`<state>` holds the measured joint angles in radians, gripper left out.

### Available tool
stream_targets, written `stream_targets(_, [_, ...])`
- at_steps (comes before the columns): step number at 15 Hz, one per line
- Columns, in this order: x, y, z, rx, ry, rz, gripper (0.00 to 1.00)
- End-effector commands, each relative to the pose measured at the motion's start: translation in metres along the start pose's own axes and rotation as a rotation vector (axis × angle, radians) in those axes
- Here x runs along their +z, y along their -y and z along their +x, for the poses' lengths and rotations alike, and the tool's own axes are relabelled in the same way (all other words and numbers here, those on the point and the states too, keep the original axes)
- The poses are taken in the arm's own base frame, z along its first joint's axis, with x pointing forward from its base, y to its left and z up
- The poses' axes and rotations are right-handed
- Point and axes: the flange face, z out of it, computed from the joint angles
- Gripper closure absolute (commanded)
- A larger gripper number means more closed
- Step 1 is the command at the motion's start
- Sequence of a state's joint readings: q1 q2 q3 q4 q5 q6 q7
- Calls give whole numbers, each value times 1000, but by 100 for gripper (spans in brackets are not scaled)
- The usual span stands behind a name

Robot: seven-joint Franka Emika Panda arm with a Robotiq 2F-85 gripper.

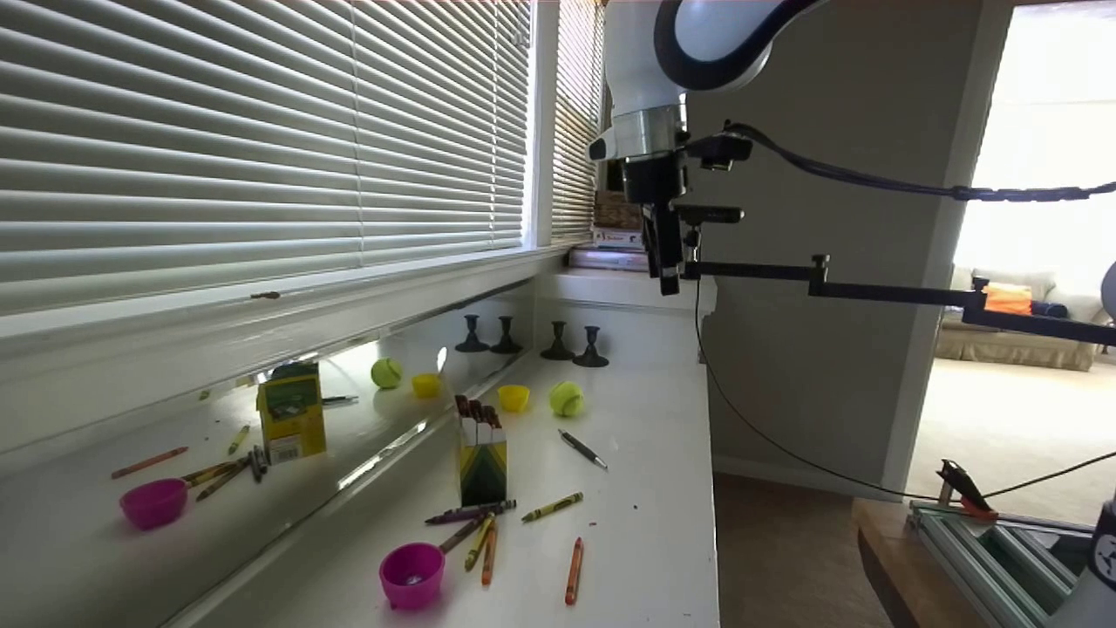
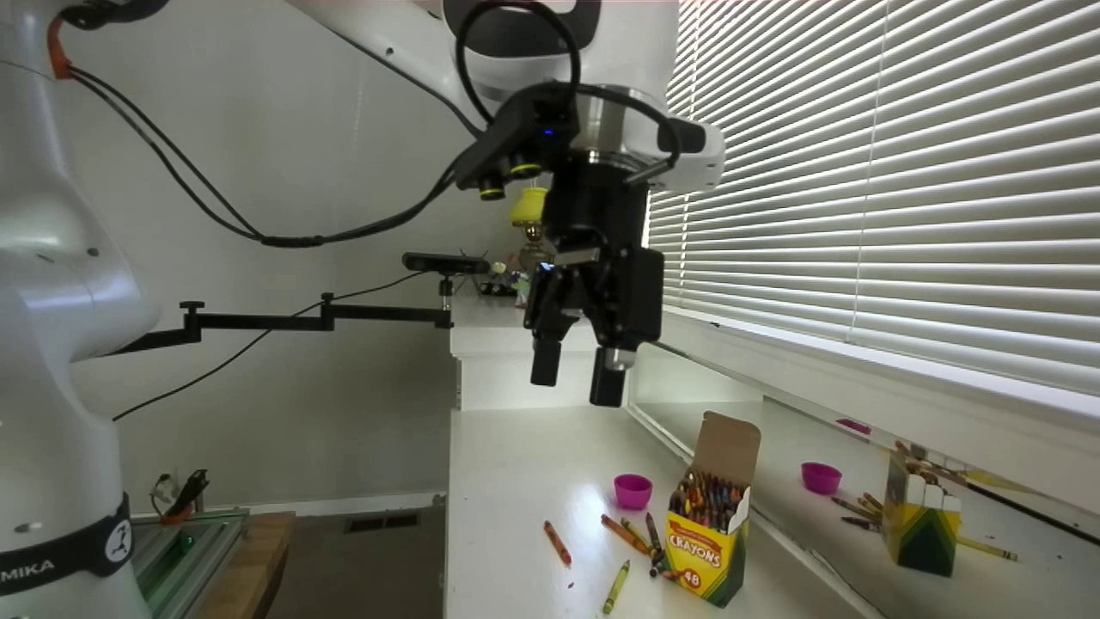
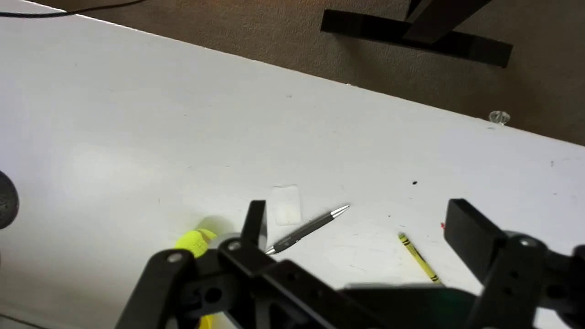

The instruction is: Move the box of crayons slightly to the right

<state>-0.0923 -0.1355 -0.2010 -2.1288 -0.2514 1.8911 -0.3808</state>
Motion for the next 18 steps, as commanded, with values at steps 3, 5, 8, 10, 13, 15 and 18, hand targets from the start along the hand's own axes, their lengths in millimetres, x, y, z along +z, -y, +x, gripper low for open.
stream_targets(3, [3, -8, 10, -22, -6, -8, 0])
stream_targets(5, [1, -15, 23, -91, -60, -62, 0])
stream_targets(8, [-2, -20, 52, -171, -152, -105, 0])
stream_targets(10, [-1, -19, 72, -220, -198, -124, 0])
stream_targets(13, [6, -13, 101, -261, -239, -120, 0])
stream_targets(15, [11, -6, 119, -266, -261, -108, 0])
stream_targets(18, [20, 1, 141, -254, -272, -70, 0])
